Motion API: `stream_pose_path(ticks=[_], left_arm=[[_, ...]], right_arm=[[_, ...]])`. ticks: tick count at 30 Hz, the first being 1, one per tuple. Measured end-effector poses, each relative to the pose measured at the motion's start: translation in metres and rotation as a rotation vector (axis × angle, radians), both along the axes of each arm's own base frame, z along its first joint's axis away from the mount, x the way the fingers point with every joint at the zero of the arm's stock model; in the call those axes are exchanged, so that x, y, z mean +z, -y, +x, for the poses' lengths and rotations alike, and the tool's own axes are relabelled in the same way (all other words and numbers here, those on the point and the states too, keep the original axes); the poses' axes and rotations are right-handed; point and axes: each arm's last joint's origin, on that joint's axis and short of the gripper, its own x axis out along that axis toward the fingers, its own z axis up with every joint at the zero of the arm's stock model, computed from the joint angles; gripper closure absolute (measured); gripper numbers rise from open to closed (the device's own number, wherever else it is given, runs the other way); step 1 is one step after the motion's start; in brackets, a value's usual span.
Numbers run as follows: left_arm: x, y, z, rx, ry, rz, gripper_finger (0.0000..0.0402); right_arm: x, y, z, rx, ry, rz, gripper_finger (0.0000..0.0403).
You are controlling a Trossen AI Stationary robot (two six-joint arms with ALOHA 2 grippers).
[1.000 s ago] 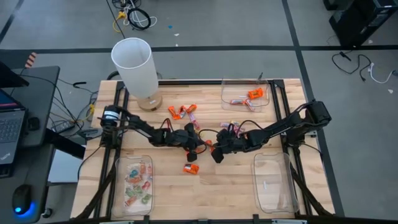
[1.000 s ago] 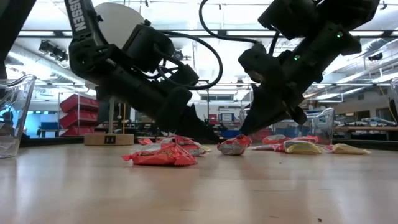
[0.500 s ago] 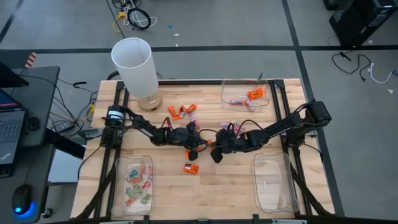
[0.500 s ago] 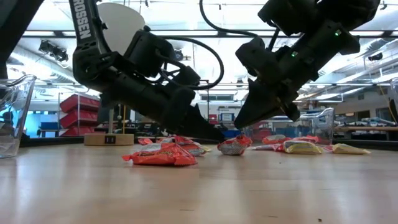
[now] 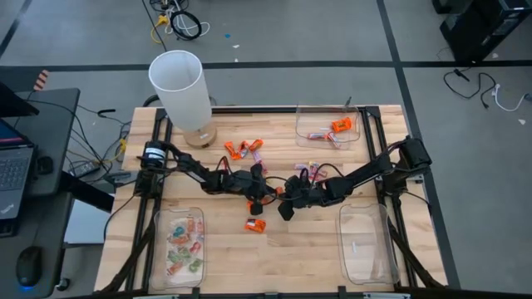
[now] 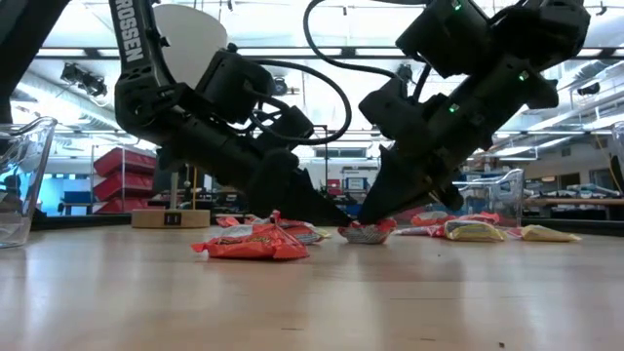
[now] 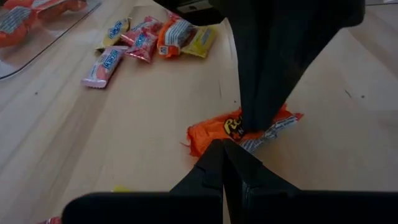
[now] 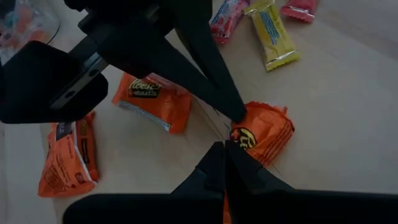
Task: Sort candy
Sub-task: Put the large orange chocolate bar into the top right transparent bin
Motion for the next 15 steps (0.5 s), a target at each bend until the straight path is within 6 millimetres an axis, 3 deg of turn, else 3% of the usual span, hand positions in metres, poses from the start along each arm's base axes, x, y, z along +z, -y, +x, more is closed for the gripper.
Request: stream_pose_path(ticks=[15], left_arm=[[-0.007,0.0,-0.004,0.021,-0.097,-0.006,0.0401]], right_arm=[[-0.003,-0.012,-0.006,0.086,-0.063,0.06,0.0403]])
